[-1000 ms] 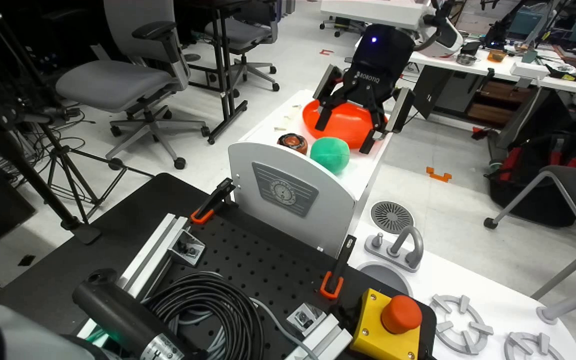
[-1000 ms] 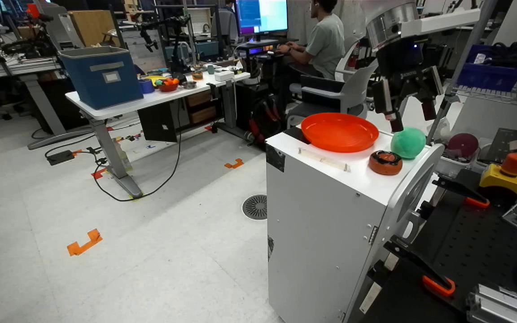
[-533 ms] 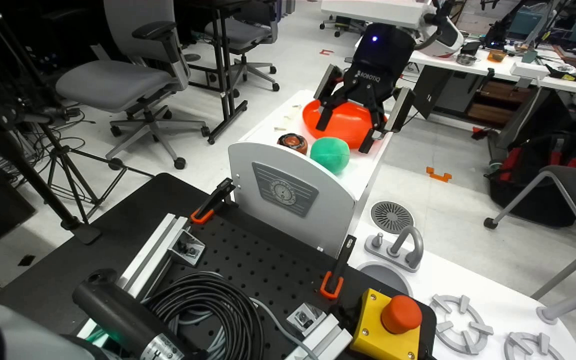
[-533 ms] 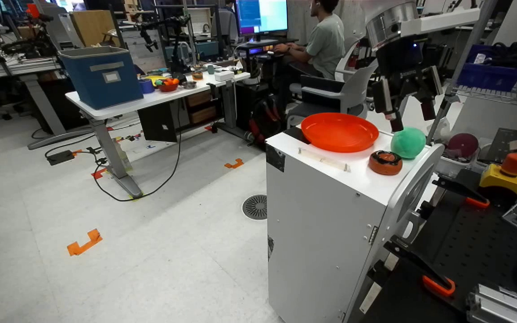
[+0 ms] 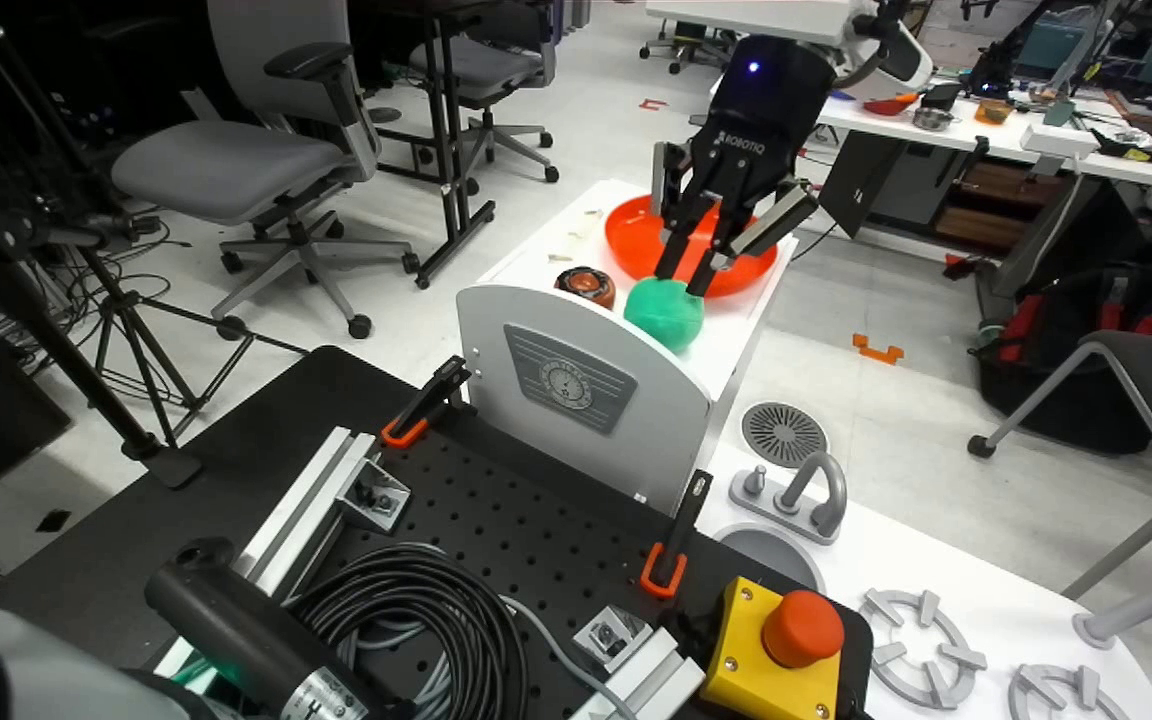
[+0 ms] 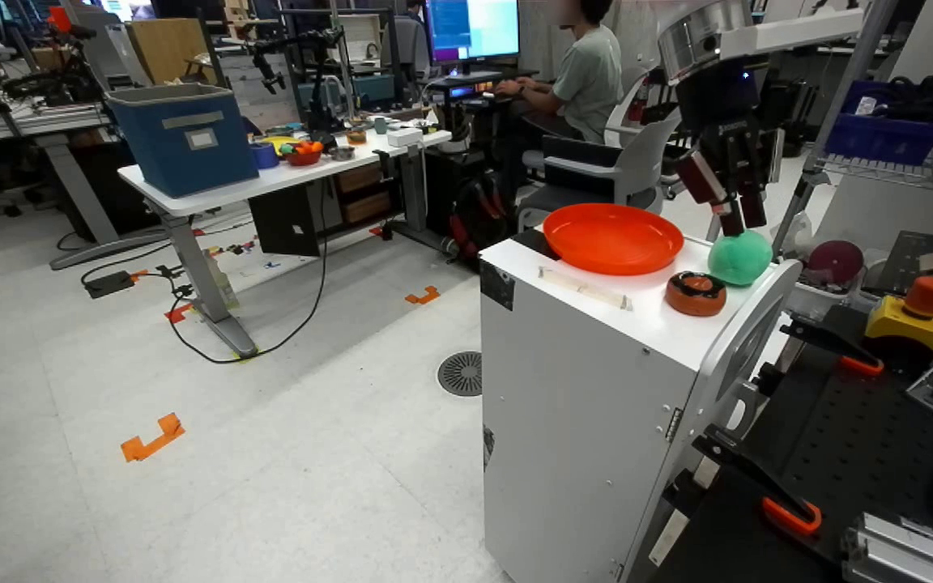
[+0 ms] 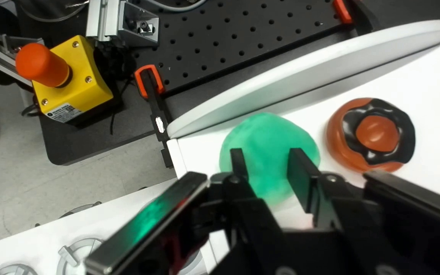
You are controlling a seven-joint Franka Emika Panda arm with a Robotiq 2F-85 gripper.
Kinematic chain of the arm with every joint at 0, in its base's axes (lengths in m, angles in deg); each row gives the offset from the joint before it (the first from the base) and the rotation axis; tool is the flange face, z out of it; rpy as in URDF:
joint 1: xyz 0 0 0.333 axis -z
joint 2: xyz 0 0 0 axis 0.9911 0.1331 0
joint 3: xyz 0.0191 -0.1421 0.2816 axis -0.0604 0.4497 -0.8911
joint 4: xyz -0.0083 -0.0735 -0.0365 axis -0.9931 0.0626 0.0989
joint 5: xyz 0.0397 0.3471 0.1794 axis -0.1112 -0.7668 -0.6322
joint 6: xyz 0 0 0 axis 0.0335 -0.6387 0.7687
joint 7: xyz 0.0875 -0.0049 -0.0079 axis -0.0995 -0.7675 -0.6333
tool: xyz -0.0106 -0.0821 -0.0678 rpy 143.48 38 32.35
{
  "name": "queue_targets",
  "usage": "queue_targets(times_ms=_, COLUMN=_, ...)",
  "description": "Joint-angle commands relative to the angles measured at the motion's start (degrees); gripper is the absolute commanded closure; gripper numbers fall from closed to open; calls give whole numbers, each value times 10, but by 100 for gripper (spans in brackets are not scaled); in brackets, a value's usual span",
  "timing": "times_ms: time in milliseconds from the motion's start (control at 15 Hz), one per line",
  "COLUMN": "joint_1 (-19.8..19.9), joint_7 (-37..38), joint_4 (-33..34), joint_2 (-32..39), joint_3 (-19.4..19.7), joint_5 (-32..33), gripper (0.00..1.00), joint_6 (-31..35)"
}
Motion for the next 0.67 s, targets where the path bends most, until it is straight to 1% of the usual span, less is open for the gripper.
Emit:
queue_targets(times_ms=0, joint_1=2, joint_7=-2, joint_4=7, joint_2=-8, joint_3=0, joint_5=-10, gripper=97, joint_6=-21)
queue_targets(times_ms=67, joint_1=2, joint_7=-3, joint_4=8, joint_2=-8, joint_3=0, joint_5=-10, gripper=100, joint_6=-20)
queue_targets(times_ms=133, joint_1=2, joint_7=-3, joint_4=9, joint_2=-7, joint_3=-1, joint_5=-10, gripper=100, joint_6=-20)
queue_targets(times_ms=467, joint_1=2, joint_7=-4, joint_4=10, joint_2=-6, joint_3=-1, joint_5=-10, gripper=100, joint_6=-18)
queue_targets(times_ms=533, joint_1=2, joint_7=-5, joint_4=10, joint_2=-6, joint_3=-1, joint_5=-9, gripper=85, joint_6=-18)
queue_targets(times_ms=600, joint_1=2, joint_7=-5, joint_4=9, joint_2=-6, joint_3=-1, joint_5=-10, gripper=73, joint_6=-17)
